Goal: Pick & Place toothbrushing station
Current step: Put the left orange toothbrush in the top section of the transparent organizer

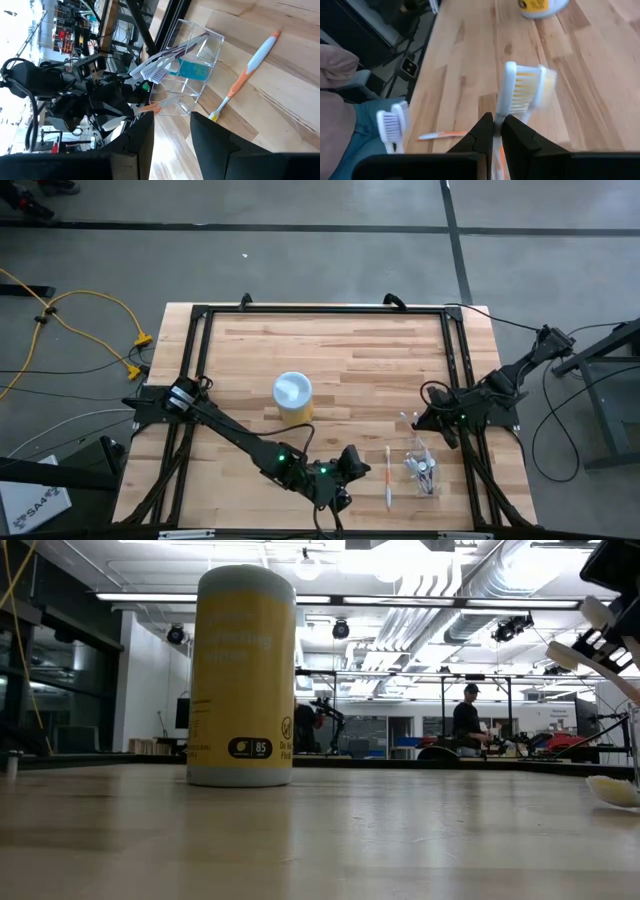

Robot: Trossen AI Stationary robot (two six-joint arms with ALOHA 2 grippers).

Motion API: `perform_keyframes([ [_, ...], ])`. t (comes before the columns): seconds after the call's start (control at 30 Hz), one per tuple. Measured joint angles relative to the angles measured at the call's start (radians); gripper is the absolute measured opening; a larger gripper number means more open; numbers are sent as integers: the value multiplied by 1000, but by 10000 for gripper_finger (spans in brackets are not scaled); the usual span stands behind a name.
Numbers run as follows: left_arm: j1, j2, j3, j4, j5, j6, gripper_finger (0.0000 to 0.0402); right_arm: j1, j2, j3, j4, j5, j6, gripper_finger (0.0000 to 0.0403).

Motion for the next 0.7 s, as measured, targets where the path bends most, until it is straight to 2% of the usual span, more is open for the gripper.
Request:
perform_keyframes([
  [0.37,-1,0,0,0,0,0,120,-1,0,0,12,-1,-37,38],
  [0.7,-1,0,0,0,0,0,120,-3,0,0,10,-2,-33,133],
])
